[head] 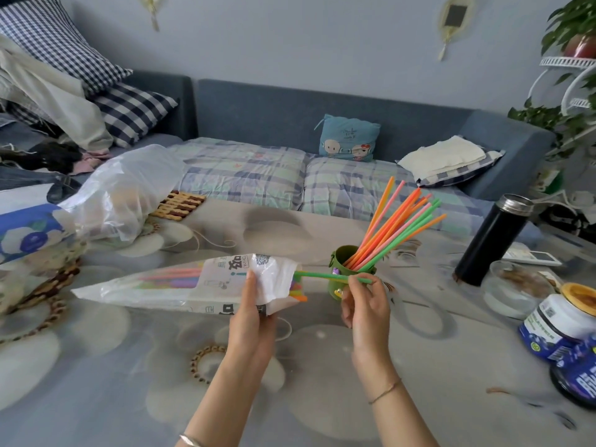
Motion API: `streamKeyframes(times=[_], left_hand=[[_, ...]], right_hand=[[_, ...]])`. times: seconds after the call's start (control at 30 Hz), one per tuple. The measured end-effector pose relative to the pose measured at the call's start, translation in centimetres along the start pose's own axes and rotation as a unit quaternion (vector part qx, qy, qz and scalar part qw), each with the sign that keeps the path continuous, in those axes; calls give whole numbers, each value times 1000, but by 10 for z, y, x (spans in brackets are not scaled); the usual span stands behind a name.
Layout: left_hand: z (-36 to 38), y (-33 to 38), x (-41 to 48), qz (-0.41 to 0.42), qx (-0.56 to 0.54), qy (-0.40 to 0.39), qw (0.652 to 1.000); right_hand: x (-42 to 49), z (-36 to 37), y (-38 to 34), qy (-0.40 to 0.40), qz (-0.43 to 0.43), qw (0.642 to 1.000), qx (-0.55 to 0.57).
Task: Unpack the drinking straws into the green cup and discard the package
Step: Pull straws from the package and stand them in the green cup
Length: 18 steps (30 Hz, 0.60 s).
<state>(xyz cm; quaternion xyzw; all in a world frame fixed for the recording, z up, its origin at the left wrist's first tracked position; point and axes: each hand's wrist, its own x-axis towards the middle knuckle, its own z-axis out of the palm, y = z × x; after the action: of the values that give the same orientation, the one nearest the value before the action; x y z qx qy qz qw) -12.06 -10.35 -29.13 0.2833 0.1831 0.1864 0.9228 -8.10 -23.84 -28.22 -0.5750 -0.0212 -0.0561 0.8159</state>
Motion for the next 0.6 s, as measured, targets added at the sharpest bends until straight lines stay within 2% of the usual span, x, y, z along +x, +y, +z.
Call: streamKeyframes(times=[0.2, 0.3, 0.43, 0.6], left_hand=[[4, -17, -7, -33, 53, 9, 998], [5, -15, -8, -33, 52, 13, 998], [7, 0, -9, -4, -5, 5, 1000], [13, -4, -12, -8, 19, -3, 1000]], right_hand=[[-3, 12, 10, -49, 105, 993, 0], [3, 9, 4, -23, 77, 997, -1], [17, -9, -12, 45, 55, 996, 60], [12, -3, 0, -11, 50, 997, -53]])
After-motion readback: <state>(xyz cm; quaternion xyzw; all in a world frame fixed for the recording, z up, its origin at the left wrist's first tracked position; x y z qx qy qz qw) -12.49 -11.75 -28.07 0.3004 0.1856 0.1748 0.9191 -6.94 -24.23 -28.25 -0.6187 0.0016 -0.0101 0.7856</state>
